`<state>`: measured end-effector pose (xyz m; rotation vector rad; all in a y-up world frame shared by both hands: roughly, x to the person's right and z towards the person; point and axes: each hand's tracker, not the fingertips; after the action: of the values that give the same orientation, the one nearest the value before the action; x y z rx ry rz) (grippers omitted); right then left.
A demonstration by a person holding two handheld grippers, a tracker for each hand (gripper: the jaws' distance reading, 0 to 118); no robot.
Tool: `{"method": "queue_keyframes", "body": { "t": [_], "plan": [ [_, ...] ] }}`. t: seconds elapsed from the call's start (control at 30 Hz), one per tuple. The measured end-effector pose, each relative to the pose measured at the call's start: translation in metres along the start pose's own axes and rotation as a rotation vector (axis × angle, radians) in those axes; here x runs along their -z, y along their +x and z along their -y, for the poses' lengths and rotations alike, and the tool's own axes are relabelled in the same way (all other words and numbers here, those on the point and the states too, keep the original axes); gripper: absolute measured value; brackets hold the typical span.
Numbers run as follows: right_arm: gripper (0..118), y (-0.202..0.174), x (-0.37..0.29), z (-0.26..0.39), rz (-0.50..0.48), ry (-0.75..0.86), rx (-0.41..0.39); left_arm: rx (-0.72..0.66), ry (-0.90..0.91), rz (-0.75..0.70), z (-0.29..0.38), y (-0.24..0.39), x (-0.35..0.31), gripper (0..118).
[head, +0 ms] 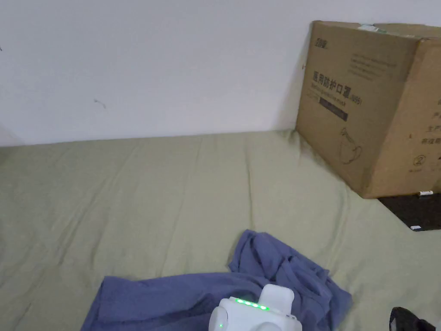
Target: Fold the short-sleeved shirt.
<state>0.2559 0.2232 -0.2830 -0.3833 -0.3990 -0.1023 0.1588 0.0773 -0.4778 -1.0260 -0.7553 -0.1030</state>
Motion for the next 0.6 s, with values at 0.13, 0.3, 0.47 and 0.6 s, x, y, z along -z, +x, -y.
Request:
{"method": "queue_keyframes", "body": {
  "t": [0.13,0.3,0.47,0.6],
  "plan": [
    [0,0.002,0.011,0.008,-0.002,-0.046,0.004,-0.004,0.048,0.136,0.005,0.012,-0.01,113],
    [0,-0.009,0.009,0.007,-0.052,-0.055,-0.003,0.022,0.126,0.106,-0.01,0.013,-0.058,114],
    [0,-0.025,0.001,0.006,-0.104,-0.051,-0.025,-0.133,0.26,0.076,-0.002,-0.026,-0.121,12],
    [0,-0.038,0.0,0.007,-0.131,-0.055,-0.04,-0.169,0.282,-0.201,0.034,-0.077,-0.153,0]
  ]
}}
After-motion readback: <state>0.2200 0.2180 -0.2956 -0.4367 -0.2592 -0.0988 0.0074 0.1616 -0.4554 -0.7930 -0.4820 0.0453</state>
